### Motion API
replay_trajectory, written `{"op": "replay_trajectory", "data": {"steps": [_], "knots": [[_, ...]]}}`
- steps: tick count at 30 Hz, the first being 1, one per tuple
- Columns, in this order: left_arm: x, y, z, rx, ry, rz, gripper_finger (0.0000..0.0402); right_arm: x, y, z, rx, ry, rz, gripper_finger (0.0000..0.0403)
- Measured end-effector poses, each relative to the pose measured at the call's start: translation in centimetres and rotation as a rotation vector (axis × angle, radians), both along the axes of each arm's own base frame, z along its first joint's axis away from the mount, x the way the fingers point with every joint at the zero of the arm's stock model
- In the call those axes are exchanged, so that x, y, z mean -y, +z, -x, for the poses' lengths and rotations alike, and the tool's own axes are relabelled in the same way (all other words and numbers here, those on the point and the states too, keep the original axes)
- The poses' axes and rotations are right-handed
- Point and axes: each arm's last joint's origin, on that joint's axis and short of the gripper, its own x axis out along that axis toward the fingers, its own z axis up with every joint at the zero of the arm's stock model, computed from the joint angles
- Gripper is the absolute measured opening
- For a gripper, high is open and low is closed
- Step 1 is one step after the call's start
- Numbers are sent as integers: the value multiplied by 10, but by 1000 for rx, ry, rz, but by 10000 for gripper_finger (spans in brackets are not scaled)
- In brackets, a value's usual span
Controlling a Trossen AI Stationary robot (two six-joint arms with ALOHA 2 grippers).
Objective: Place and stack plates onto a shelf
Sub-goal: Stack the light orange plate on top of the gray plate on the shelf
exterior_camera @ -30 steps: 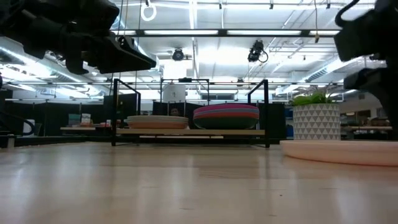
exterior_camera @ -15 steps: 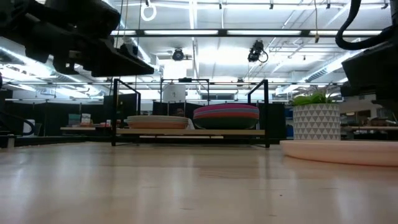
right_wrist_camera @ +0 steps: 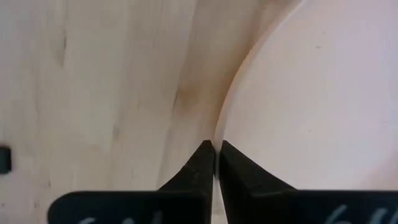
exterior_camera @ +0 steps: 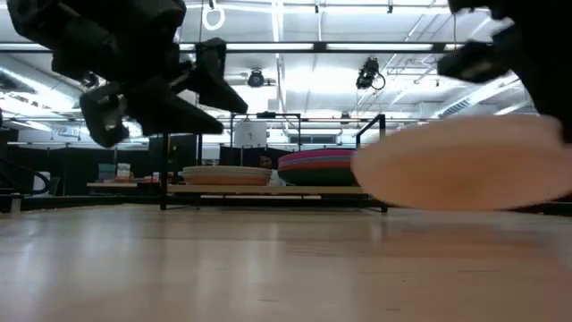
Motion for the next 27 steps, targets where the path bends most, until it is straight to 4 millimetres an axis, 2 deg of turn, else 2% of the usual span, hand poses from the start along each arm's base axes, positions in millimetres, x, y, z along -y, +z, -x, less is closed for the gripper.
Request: {"op": "replay_trajectory", "data": {"steps": [6, 14, 22, 27], "knots": [[7, -6, -22, 78, -38, -67, 232, 7, 21, -17, 106, 9, 17, 14], [13, -7, -46, 93, -90, -145, 262, 19, 33, -34, 161, 56, -19, 18], [19, -9, -59, 117, -92, -281, 261, 24, 37, -48, 268, 91, -51, 18], [24, -9, -57, 117, -50, -321, 222, 23, 38, -51, 299, 91, -61, 26]]}}
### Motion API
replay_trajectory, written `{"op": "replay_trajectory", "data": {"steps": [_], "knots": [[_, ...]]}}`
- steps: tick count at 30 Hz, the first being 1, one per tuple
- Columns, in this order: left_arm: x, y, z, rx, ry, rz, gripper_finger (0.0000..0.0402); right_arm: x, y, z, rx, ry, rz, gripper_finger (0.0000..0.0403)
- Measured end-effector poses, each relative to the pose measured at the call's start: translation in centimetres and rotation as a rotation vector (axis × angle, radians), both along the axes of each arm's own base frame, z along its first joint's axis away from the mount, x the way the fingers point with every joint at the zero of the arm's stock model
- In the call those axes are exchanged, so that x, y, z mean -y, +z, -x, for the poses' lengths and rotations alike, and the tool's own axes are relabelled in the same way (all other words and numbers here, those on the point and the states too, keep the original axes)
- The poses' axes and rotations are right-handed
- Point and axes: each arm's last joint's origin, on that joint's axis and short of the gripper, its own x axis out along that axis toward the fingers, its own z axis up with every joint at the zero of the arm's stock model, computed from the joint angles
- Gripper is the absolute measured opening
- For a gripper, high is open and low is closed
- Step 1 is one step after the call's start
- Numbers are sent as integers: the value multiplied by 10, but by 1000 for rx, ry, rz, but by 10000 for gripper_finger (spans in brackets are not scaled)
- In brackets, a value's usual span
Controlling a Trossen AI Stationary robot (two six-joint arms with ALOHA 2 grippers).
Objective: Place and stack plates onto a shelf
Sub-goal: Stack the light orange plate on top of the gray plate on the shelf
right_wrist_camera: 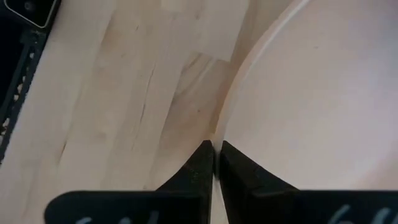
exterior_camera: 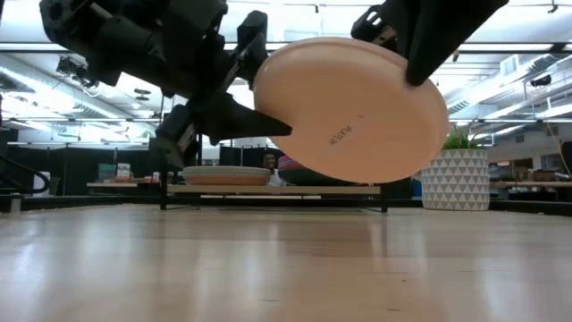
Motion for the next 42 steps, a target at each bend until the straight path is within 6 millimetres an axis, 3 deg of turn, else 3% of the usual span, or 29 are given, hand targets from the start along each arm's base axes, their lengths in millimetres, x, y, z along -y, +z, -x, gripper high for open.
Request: {"op": "replay_trajectory", "data": {"steps": [8, 15, 23, 28, 33, 37, 42], "knots": [[9, -1, 3, -10, -33, -48, 127, 0, 7, 1, 29, -8, -22, 30], [9, -3, 3, -26, -27, -27, 70, 2, 8, 0, 35, -72, -46, 41], [8, -3, 6, -57, 8, -16, 56, 20, 46, 19, 94, -209, -94, 112], [5, 24, 17, -4, 182, -62, 57, 39, 71, 52, 76, -427, -35, 147], [-17, 46, 30, 28, 527, -151, 57, 41, 73, 75, 144, -560, 43, 154], [-49, 40, 35, -34, 838, -253, 57, 39, 63, 79, 167, -610, 69, 152], [-93, 28, 38, -142, 955, -177, 58, 35, 46, 73, 182, -590, 73, 151]]}}
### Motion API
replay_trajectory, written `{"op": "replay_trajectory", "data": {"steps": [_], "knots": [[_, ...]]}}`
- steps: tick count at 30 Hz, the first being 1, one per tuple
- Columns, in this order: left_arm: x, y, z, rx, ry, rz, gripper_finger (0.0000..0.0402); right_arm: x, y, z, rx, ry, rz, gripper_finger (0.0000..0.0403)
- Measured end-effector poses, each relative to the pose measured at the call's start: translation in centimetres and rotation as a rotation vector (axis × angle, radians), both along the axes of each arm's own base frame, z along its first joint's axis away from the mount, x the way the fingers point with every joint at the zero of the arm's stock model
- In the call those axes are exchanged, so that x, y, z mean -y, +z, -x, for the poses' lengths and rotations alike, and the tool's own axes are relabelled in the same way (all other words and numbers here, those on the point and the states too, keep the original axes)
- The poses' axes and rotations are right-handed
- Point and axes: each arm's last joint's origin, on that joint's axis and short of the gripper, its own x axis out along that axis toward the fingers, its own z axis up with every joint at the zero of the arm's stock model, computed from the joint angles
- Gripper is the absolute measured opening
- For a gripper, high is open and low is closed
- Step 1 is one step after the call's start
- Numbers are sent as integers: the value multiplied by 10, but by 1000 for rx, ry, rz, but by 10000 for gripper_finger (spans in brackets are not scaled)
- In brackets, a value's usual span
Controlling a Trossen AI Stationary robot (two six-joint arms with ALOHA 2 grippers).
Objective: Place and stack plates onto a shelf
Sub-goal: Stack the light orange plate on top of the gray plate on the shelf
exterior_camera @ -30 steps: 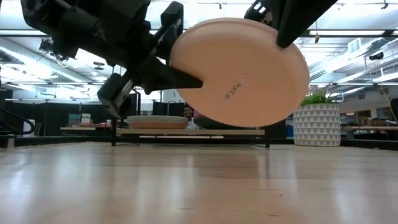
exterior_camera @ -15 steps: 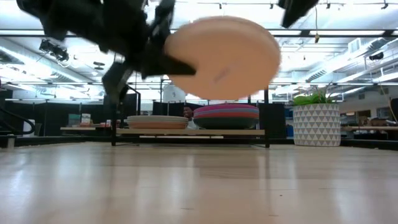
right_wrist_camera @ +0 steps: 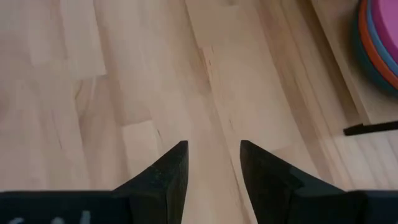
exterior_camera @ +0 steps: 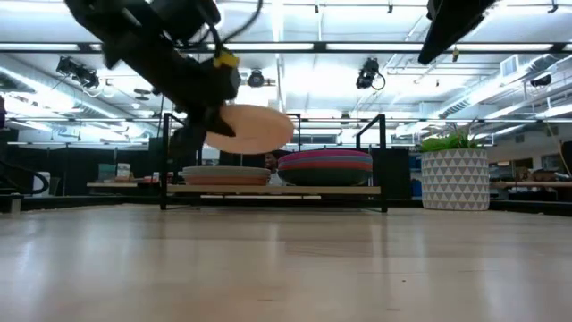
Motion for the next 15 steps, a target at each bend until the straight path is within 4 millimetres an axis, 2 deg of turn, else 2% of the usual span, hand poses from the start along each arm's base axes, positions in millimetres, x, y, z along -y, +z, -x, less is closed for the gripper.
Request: {"op": "replay_trajectory", "data": {"steps": [3, 9, 15], "knots": [[-25, 1, 1, 6, 71, 3, 58, -2, -8, -4, -21, 26, 24, 151], [-60, 1, 7, -22, 134, 11, 58, 0, -20, -12, -73, 56, 73, 151], [-70, -1, 11, -42, 144, 39, 60, 2, -21, -13, -75, 55, 83, 151]]}}
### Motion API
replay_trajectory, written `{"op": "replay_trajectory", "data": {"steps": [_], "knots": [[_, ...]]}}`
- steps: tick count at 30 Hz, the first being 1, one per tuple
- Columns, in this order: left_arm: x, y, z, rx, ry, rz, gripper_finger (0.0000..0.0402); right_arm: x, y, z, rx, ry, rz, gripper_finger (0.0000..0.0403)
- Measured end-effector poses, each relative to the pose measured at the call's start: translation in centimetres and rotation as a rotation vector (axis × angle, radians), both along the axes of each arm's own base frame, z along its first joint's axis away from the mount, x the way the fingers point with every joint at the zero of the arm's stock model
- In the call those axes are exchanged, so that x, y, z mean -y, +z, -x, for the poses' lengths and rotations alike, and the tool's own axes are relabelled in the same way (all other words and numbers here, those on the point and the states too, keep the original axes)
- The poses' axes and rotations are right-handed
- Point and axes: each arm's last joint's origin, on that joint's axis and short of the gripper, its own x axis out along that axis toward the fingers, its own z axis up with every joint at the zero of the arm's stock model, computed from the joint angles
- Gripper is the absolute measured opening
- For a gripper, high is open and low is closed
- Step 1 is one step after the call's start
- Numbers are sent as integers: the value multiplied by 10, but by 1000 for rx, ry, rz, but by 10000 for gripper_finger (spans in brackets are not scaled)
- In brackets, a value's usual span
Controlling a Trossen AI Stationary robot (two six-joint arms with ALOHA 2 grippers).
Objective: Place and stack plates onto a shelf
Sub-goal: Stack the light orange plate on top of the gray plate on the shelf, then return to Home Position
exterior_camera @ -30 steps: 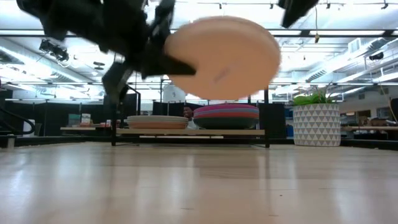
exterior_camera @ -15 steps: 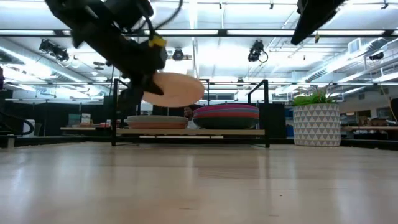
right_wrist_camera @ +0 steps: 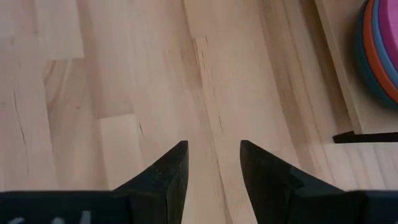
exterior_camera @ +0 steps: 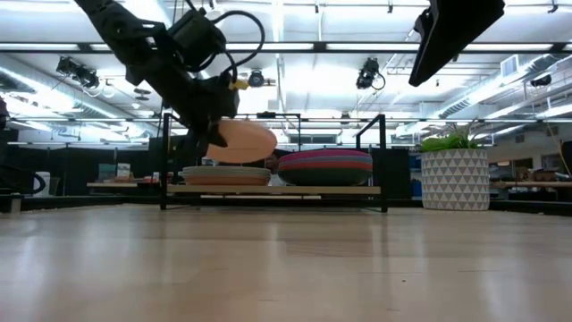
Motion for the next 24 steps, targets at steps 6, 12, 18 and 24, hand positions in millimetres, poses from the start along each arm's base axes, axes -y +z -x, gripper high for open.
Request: {"op": "replay_trajectory", "data": {"steps": [6, 12, 18, 24], "knots": [[4, -1, -2, 29, -30, 32, 113, 0, 0, 0, 2, 0, -1, 151], [7, 5, 2, 102, -37, 106, 194, -1, 0, 0, 0, 2, -9, 151], [15, 22, 15, 261, -139, 366, 207, -1, 0, 0, 2, -1, -12, 151], [6, 29, 23, 350, -116, 453, 191, -2, 1, -1, 22, -1, -22, 151]]}}
